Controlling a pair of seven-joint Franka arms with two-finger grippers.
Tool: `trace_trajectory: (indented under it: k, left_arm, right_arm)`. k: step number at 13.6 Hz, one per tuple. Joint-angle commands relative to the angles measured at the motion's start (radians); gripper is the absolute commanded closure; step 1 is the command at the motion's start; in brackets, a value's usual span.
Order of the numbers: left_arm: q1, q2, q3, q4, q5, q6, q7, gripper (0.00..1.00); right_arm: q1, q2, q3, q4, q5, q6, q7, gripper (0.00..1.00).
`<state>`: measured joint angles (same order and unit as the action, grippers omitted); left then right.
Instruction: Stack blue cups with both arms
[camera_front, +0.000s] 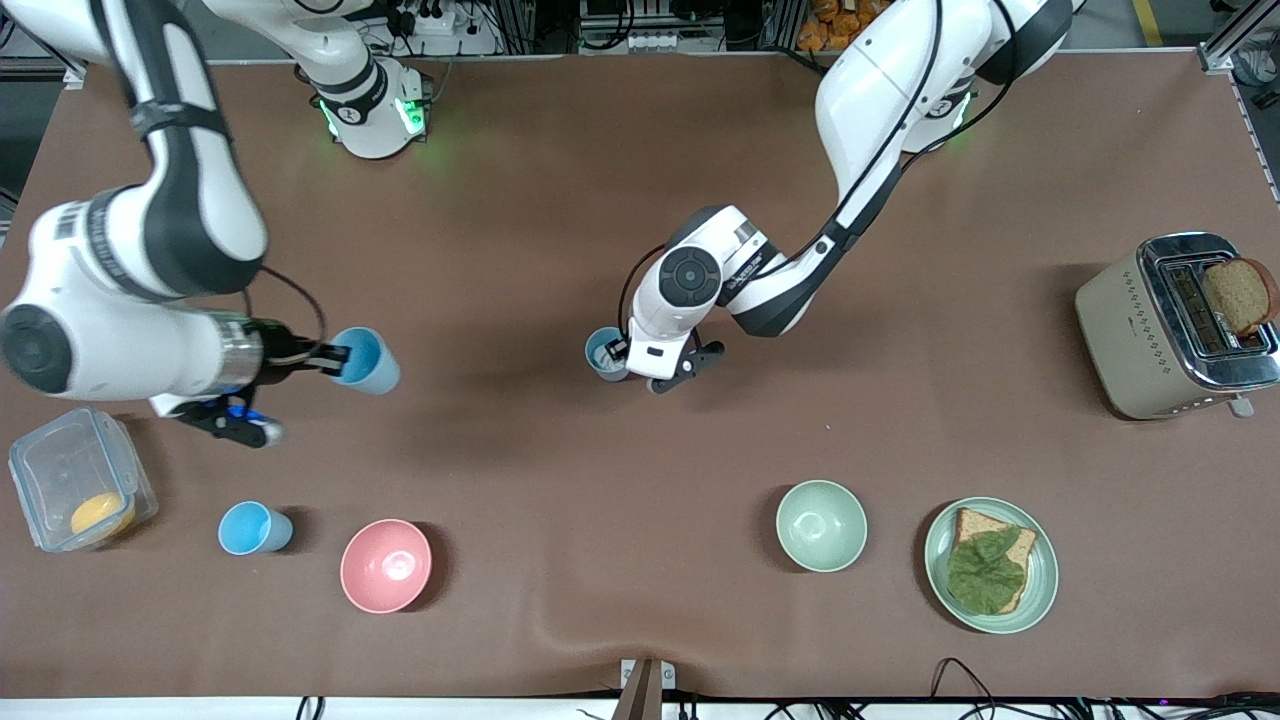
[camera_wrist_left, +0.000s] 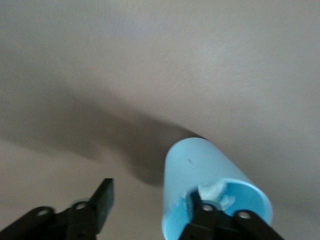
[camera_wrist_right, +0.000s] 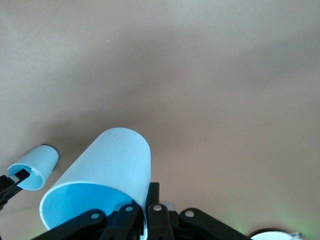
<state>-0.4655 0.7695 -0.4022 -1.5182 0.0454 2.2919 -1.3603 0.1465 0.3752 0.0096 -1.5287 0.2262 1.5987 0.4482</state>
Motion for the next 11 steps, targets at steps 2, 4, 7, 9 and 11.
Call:
trace_trajectory:
  k: [2, 4, 7, 9, 11]
  left_arm:
    - [0.013, -0.215, 0.006, -0.017, 0.021, -0.184, -0.066, 0.00]
    - [0.045, -0.300, 0.006, -0.016, 0.021, -0.256, -0.066, 0.00]
    - [0.140, -0.404, 0.006, -0.014, 0.024, -0.324, -0.043, 0.00]
    - [0.218, -0.458, 0.006, -0.014, 0.025, -0.351, 0.069, 0.00]
    - [0.309, -0.499, 0.005, -0.014, 0.025, -0.463, 0.266, 0.00]
  right_arm:
    - [0.070, 0.004, -0.011, 0.022, 0.044, 0.004, 0.136, 1.00]
    - [0.100, 0.005, -0.011, 0.022, 0.102, 0.027, 0.193, 1.00]
    - [0.191, 0.008, -0.011, 0.016, 0.108, 0.069, 0.237, 1.00]
    - [0.254, 0.013, -0.011, 0.009, 0.108, 0.113, 0.292, 1.00]
    - [0.336, 0.024, -0.013, 0.007, 0.107, 0.160, 0.331, 1.00]
